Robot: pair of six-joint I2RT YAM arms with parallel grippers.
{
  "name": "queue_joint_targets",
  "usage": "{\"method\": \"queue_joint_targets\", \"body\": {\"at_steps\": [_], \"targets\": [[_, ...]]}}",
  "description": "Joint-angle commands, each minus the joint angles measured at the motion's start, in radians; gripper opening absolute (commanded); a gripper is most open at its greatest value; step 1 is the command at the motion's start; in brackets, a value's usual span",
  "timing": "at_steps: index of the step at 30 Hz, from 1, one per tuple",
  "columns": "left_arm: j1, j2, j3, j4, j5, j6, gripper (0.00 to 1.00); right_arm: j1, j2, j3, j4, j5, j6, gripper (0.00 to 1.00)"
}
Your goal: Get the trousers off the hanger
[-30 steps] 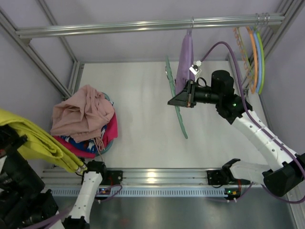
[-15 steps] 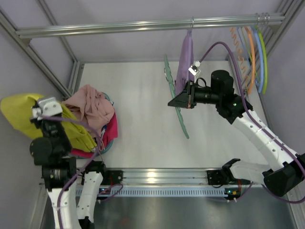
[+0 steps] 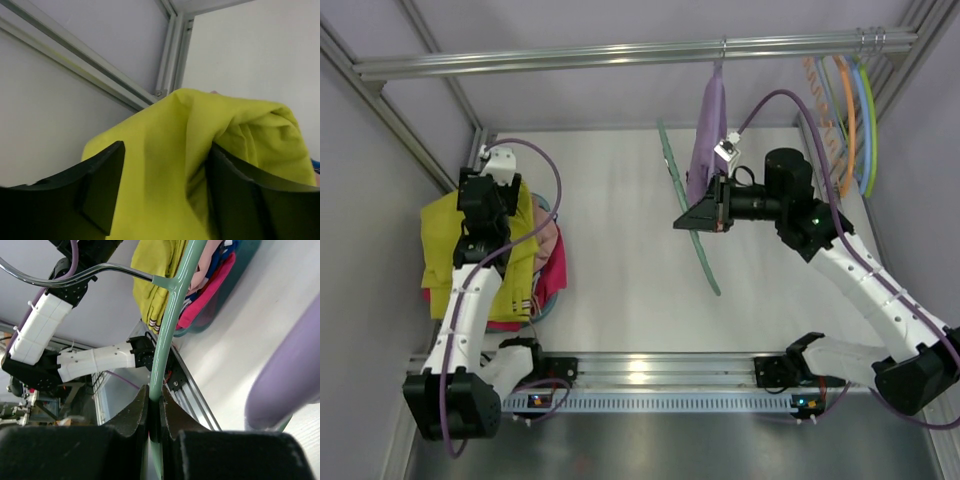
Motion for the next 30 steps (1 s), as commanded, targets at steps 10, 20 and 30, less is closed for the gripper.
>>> {"method": "queue_joint_targets", "body": {"at_steps": [10,20,30], "targets": [[0.003,-0.397,0.139,-0.154,0.993,-0.036,0.88,0.016,-0.035,0.015,0.141,-0.237,0.066,0.0],[-0.006,-0.364,0.136,-0.088,1.465,0.122,0.86,0.126,0.045,0.051,0.269,-0.334,0.19,0.0],[-0.218,-0.267,0.177,-0.086,1.334,0.29,0.86,0.303,0.223,0.173,0.39,-0.328,0.265,0.0]]}}
